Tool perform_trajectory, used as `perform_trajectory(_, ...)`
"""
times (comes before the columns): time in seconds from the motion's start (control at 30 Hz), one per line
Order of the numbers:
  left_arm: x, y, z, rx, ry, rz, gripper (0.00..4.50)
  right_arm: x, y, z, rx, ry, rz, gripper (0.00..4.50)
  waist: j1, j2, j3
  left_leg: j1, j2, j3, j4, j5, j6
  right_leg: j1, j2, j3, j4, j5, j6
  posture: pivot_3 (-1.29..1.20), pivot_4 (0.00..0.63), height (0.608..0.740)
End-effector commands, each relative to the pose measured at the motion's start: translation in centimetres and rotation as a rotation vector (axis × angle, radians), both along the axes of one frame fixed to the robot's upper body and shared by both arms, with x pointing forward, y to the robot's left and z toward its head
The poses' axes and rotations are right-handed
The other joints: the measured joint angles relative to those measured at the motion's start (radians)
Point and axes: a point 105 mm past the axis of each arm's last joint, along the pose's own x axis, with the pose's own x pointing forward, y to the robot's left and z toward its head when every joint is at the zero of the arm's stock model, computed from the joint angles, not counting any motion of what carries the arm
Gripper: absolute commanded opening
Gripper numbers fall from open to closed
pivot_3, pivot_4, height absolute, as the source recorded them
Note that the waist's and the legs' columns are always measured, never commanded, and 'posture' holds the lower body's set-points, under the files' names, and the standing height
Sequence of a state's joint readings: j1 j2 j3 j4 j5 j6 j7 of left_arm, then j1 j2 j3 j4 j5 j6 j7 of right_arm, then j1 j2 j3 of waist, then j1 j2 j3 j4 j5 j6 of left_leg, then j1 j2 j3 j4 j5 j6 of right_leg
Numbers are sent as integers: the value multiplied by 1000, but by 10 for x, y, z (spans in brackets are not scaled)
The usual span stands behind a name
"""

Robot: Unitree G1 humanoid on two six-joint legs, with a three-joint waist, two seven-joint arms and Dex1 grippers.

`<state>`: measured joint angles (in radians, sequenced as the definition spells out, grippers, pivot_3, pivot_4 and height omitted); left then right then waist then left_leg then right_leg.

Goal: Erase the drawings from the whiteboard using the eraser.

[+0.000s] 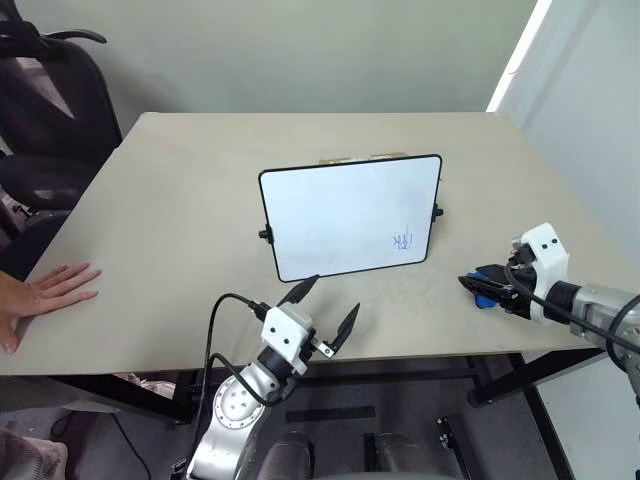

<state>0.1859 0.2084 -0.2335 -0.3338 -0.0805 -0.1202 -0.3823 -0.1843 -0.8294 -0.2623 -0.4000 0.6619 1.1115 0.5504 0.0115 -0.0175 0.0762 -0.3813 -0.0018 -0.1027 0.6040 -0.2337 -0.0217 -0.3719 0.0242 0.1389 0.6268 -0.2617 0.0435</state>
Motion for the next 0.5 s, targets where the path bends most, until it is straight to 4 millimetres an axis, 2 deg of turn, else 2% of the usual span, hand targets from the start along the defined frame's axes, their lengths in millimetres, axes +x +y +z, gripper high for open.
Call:
perform_trajectory(0.03, -2, -2, 12, -17, -45, -2, 4500, 4, -8, 4, -25, 7, -26, 2396, 0, 0, 0, 0, 0, 0, 0, 0, 0, 0, 0, 0, 0, 0, 0, 0, 150, 730)
perform_trajectory(0.5, 0, -3, 10, -17, -41, -7, 4500, 18, -30, -14, -76, 137, -106, 2396, 1, 1, 0, 0, 0, 0, 0, 0, 3, 0, 0, 0, 0, 0, 1, 0, 150, 730)
